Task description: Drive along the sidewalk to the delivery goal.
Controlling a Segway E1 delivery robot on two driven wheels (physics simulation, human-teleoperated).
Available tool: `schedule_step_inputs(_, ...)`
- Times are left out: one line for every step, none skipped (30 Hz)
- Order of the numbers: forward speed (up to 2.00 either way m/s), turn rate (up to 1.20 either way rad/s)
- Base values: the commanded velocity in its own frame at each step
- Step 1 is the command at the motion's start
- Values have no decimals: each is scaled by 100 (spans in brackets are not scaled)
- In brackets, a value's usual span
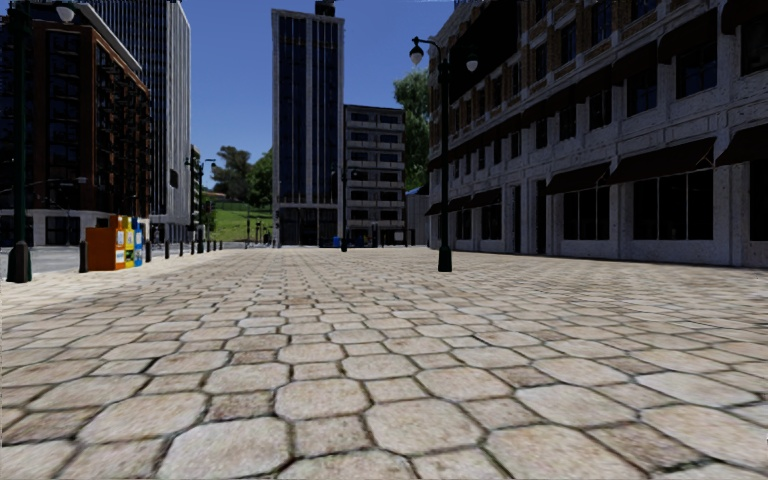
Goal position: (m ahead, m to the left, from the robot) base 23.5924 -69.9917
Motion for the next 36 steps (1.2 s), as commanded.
schedule_step_inputs(170,-64)
schedule_step_inputs(170,-64)
schedule_step_inputs(170,-64)
schedule_step_inputs(170,-64)
schedule_step_inputs(170,-64)
schedule_step_inputs(170,-64)
schedule_step_inputs(170,-64)
schedule_step_inputs(170,-64)
schedule_step_inputs(170,-64)
schedule_step_inputs(170,-64)
schedule_step_inputs(170,-64)
schedule_step_inputs(170,-64)
schedule_step_inputs(170,-64)
schedule_step_inputs(170,-64)
schedule_step_inputs(170,-64)
schedule_step_inputs(170,-64)
schedule_step_inputs(170,-64)
schedule_step_inputs(170,-64)
schedule_step_inputs(170,-64)
schedule_step_inputs(170,-64)
schedule_step_inputs(170,-64)
schedule_step_inputs(170,-64)
schedule_step_inputs(170,-64)
schedule_step_inputs(170,-64)
schedule_step_inputs(170,-64)
schedule_step_inputs(170,-64)
schedule_step_inputs(170,-64)
schedule_step_inputs(170,-64)
schedule_step_inputs(170,-64)
schedule_step_inputs(170,-64)
schedule_step_inputs(170,-64)
schedule_step_inputs(170,-64)
schedule_step_inputs(170,-64)
schedule_step_inputs(170,-64)
schedule_step_inputs(170,-64)
schedule_step_inputs(170,-64)
